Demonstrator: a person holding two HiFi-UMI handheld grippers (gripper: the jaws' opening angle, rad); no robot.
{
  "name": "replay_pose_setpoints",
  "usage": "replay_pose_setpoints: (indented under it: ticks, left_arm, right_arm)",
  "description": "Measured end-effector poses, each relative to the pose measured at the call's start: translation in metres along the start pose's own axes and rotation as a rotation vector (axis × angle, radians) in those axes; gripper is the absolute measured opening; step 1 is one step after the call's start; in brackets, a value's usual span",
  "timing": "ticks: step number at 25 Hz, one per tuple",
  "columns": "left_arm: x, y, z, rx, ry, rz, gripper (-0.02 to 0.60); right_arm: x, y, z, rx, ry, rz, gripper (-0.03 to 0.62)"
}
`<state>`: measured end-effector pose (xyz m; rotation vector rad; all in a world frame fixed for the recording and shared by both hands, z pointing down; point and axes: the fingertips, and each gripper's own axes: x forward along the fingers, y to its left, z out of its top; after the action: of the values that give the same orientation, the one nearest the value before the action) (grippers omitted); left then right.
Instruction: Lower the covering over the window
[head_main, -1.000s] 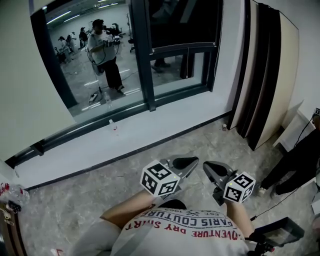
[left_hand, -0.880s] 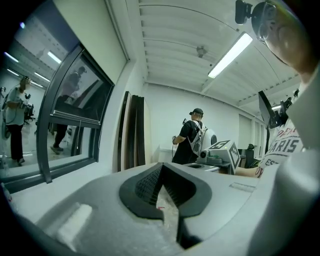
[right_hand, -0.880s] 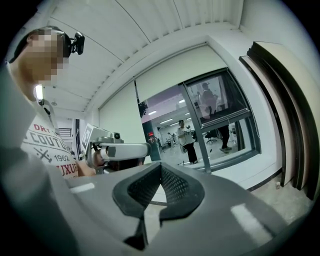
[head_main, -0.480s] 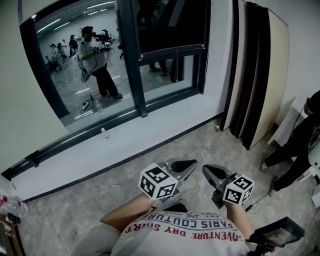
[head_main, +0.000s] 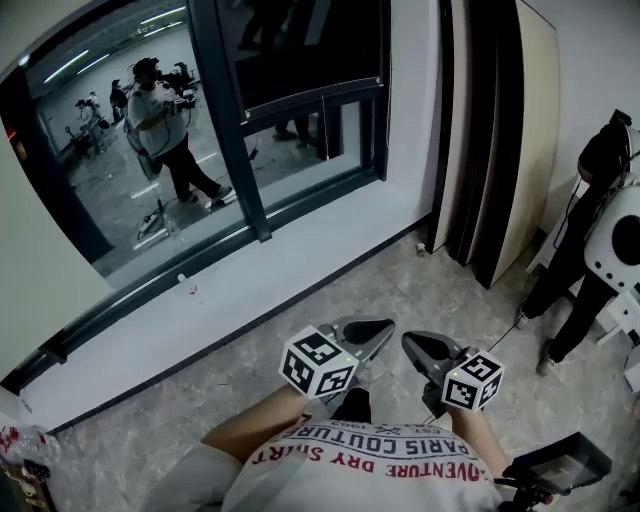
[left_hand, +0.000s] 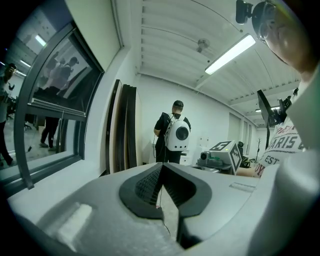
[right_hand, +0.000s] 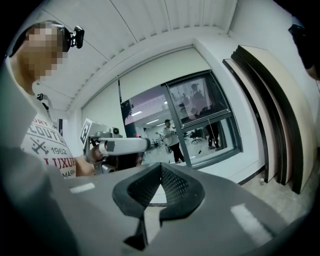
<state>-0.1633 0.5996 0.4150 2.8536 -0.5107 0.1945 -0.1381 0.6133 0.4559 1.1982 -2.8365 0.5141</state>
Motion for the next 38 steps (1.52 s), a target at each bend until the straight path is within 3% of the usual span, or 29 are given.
replay_pose_setpoints:
  ticks: [5,11,18,22,28,38]
  left_arm:
    - [0.049,0.049,0.005,-0.004,0.028,-0.032,0.003]
    - [0.11,0.152,0.023,-0.056,0.055,-0.039,0.003]
    - [0.175,0.265,0.071,-0.056,0.043,-0.045,0.003]
    - [0.198,0.311,0.097,-0.053,0.012,-0.045,0.003]
    - [0.219,0.349,0.113,-0.016,0.0,-0.054,0.003]
    - [0.276,0.444,0.118,-0.045,0.022,0.044,0.003]
  right_arm:
    - [0.021,-0.067,0.009,0.038,-0.007,-0.053,0.006]
    - [0.087,-0.156,0.032,0.085,0.016,-0.069,0.005]
    - [0.161,-0.26,0.105,0.057,0.013,-0.093,0.005]
    - [0.187,-0.295,0.142,0.038,-0.03,-0.095,0.005]
    - [0.211,-0.336,0.147,0.042,-0.026,-0.104,0.006]
    - [0.279,-0.423,0.166,0.037,0.012,-0.006,0.005]
